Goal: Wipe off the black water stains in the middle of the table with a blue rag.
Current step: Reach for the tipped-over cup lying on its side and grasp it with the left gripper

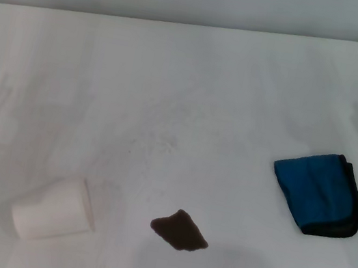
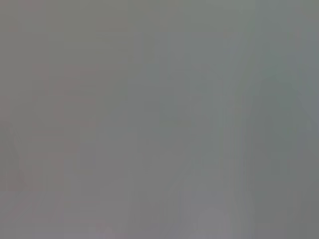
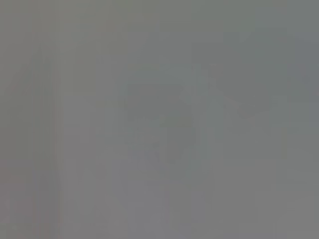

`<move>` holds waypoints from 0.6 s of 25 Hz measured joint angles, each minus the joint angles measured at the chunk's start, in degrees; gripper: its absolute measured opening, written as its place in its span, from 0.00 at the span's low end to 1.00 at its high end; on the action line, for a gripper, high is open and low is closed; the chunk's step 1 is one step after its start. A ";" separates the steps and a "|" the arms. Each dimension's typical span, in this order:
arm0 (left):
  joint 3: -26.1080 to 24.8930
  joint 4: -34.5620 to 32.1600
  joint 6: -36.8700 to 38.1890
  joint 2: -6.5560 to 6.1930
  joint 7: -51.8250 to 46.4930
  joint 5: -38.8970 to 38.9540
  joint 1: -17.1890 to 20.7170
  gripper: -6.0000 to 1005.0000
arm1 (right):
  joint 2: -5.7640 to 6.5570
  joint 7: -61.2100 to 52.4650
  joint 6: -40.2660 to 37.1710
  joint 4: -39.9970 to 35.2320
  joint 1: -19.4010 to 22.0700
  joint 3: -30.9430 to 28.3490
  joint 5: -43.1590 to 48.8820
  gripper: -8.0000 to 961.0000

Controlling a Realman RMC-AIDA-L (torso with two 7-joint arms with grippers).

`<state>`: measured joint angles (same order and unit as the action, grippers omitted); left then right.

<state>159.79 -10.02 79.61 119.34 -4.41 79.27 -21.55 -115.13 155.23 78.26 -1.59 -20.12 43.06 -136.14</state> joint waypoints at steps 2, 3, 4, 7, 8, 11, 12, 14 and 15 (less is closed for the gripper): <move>0.01 -0.06 0.84 -0.03 -0.50 -0.03 0.33 0.86 | 0.00 -0.04 -0.35 0.00 -0.01 0.01 0.00 0.91; 0.06 -0.11 1.07 -0.08 -0.94 -0.19 0.43 0.86 | 0.00 -0.08 -0.51 0.00 -0.01 0.01 0.00 0.91; 0.17 -0.09 1.08 -0.16 -1.58 -0.93 0.50 0.86 | 0.00 -0.11 -0.65 0.00 0.01 0.00 0.00 0.91; 0.64 1.47 0.66 -0.65 -5.67 -4.80 0.10 0.85 | 0.00 -0.21 -0.76 0.00 0.09 0.00 0.00 0.91; 0.78 3.34 0.28 -0.83 -9.36 -7.61 -0.54 0.85 | 0.00 -0.25 -0.76 0.00 0.11 0.01 0.00 0.91; 0.83 9.88 0.14 -0.93 -19.87 -13.92 -2.72 0.85 | 0.00 -0.25 -0.76 0.01 0.13 0.01 0.00 0.91; 0.85 12.67 0.27 -0.94 -24.23 -16.32 -3.78 0.85 | 0.00 -0.25 -0.76 0.00 0.14 0.00 0.00 0.91; 1.05 17.92 0.72 -0.94 -31.33 -20.59 -5.95 0.85 | 0.00 -0.25 -0.75 0.00 0.17 0.00 0.00 0.91; 1.18 19.86 1.02 -0.95 -33.71 -22.03 -6.80 0.85 | 0.00 -0.25 -0.74 0.01 0.19 0.00 0.00 0.91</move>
<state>160.97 9.85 80.62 118.39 -38.12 57.25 -28.35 -115.13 154.97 77.51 -1.58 -19.93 43.07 -136.14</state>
